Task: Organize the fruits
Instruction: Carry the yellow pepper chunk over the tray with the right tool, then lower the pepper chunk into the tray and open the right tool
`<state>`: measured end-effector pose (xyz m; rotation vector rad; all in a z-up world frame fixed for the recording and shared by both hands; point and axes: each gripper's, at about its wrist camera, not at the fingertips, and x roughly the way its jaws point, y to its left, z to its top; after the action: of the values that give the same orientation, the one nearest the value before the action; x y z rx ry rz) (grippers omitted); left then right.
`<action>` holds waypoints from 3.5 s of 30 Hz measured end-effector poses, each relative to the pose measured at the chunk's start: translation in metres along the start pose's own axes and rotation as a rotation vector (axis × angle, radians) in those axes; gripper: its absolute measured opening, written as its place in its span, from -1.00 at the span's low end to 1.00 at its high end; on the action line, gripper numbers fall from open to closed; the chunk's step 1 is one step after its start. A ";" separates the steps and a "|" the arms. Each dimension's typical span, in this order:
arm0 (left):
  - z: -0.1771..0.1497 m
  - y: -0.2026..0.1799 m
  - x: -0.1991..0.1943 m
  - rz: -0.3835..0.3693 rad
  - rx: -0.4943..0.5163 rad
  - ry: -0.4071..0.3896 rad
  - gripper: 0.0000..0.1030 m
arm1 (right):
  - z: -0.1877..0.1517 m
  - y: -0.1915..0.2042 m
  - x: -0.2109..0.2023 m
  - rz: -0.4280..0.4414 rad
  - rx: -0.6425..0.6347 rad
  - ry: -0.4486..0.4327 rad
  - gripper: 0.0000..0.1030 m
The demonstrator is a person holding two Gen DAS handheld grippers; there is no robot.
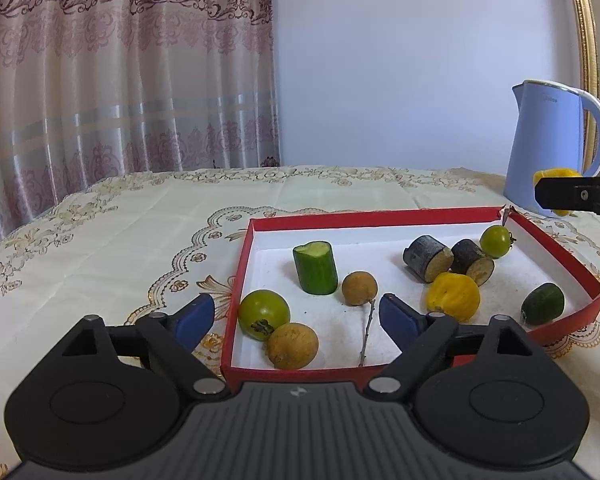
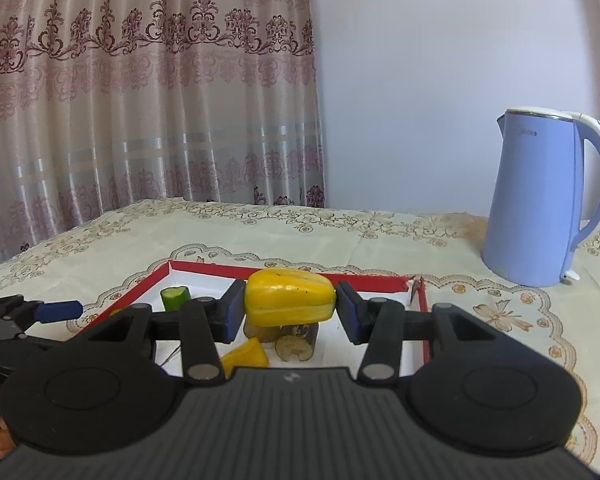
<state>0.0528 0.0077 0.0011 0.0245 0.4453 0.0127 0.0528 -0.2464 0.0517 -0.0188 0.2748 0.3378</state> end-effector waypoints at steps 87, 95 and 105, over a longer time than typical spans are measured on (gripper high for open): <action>-0.002 -0.007 0.003 0.006 0.035 0.020 0.92 | -0.042 -0.044 0.073 -0.121 0.084 0.182 -0.10; -0.002 -0.007 0.003 0.006 0.035 0.021 0.92 | -0.043 -0.042 0.073 -0.118 0.070 0.177 0.05; -0.003 -0.006 0.003 0.006 0.034 0.022 0.92 | -0.042 -0.039 0.072 -0.117 0.052 0.171 0.34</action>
<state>0.0541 0.0017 -0.0032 0.0588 0.4675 0.0112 0.1201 -0.2628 -0.0091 -0.0126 0.4502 0.2126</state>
